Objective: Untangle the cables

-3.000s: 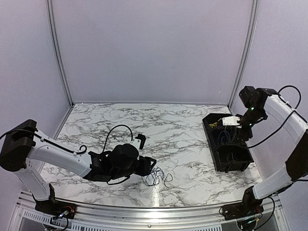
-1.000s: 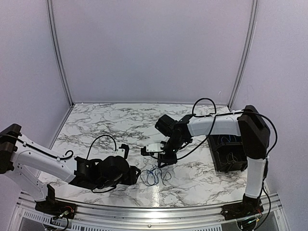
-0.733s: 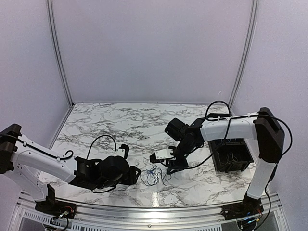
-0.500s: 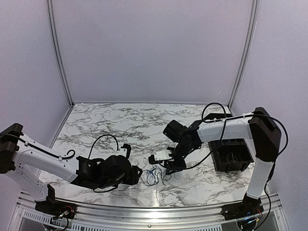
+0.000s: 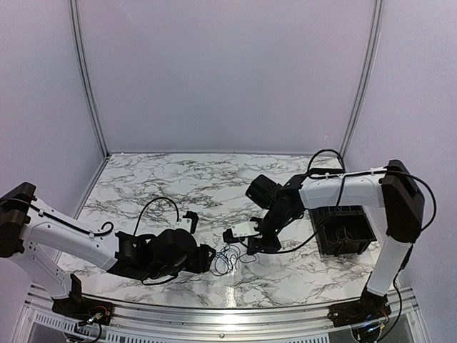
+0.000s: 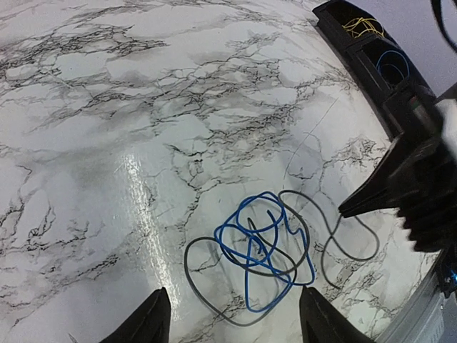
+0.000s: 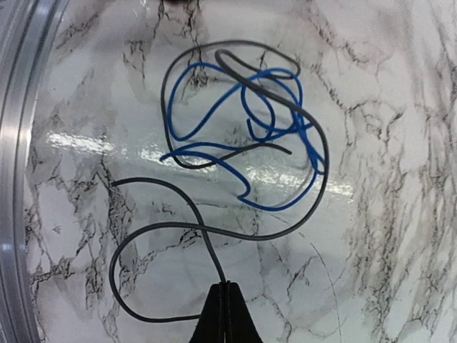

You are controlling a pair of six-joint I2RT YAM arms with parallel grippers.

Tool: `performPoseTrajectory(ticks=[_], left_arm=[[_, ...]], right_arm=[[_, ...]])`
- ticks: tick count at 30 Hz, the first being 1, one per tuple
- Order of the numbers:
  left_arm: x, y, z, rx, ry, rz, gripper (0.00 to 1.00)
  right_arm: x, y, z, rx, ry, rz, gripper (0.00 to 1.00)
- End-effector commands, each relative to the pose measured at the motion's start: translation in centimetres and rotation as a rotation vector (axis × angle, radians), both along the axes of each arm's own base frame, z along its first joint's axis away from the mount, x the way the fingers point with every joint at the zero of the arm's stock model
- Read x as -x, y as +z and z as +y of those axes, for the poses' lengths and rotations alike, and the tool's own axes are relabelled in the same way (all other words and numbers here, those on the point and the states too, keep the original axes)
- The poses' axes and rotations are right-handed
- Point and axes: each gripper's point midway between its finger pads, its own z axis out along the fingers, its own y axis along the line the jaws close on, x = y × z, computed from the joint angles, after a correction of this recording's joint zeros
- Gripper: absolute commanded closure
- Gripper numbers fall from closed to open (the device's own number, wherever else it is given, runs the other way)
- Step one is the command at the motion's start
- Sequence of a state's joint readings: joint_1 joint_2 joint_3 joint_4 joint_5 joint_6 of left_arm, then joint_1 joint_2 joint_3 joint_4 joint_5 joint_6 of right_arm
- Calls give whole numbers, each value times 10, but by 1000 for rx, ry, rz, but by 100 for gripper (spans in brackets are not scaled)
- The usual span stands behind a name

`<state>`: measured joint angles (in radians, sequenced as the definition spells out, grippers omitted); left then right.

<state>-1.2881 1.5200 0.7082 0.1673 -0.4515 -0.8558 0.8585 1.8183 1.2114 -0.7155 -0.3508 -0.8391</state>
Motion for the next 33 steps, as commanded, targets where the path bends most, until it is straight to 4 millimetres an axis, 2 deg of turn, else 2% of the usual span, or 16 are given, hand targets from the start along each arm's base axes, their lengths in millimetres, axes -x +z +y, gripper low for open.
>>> performPoseTrajectory(ticks=[1,4,8,11,15,21,25,30,33], left_arm=[[-9,13,-29,-16,-58,-78,34],[-15,15,-47,-26,-85,-105,33],[-29,7,-67,-25,-85,-121,35],[-44,-7,-74,-13,-66,-108,49],[-55,-28,-83,19,-78,-85,64],[-56,-44,-104,23,-155,-45,74],[-52,-55,-109,25,-181,-9,75],[-48,-64,-106,17,-199,17,75],[-45,-67,-103,11,-205,27,75]], right_arm=[[2,77,9,-104,5,-31,100],[2,104,10,-132,0,-42,100],[1,145,16,-191,7,-69,100],[6,186,21,-254,27,-72,100],[9,268,28,-391,33,-124,100],[5,400,27,-637,-18,-311,100],[-1,485,6,-855,-123,-537,100],[-9,582,-36,-1116,-303,-831,100],[-9,617,-59,-1176,-372,-961,100]])
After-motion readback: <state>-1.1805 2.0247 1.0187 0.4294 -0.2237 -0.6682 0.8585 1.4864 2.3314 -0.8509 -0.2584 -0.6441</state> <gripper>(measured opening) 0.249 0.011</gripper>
